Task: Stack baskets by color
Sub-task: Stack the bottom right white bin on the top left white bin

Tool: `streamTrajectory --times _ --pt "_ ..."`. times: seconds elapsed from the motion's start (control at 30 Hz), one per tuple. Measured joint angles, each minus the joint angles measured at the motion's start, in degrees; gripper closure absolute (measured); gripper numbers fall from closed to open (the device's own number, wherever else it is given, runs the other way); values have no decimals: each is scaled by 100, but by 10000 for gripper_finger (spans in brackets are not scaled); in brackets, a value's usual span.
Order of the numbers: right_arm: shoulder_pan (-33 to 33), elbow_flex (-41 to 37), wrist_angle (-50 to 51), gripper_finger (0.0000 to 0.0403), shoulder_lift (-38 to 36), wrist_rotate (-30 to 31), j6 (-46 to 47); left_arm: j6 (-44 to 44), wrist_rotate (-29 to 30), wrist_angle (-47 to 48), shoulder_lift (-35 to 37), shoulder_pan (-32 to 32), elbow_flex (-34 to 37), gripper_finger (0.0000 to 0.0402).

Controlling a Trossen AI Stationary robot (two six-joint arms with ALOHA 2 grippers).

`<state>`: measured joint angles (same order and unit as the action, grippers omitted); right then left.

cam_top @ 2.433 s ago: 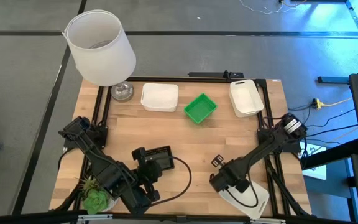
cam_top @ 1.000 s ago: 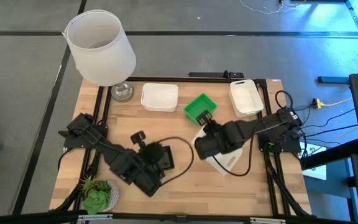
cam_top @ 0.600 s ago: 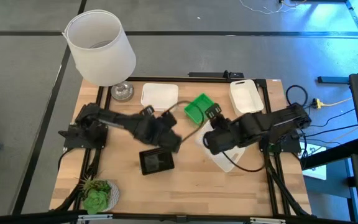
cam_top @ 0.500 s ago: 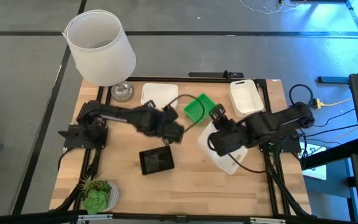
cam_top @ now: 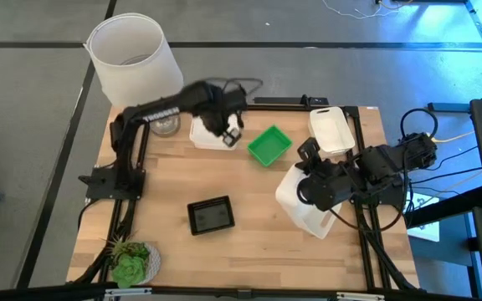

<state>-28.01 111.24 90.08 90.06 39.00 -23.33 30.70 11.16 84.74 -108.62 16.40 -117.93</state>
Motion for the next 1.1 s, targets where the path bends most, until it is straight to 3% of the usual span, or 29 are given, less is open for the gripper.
streamTrajectory --times 0.1,0.3,0.67,1.1 --pt "0 -1 -11 403 -8 -3 80 34 -498 -518 0 447 3 402" --pt "0 0 -9 403 -38 -2 76 621 -580 -1282 -13 638 268 402" --pt "0 0 -7 403 -103 0 76 1378 591 -2555 -11 428 1628 402" --pt "0 0 -7 403 -103 2 77 1283 471 -3987 -13 749 3332 402"
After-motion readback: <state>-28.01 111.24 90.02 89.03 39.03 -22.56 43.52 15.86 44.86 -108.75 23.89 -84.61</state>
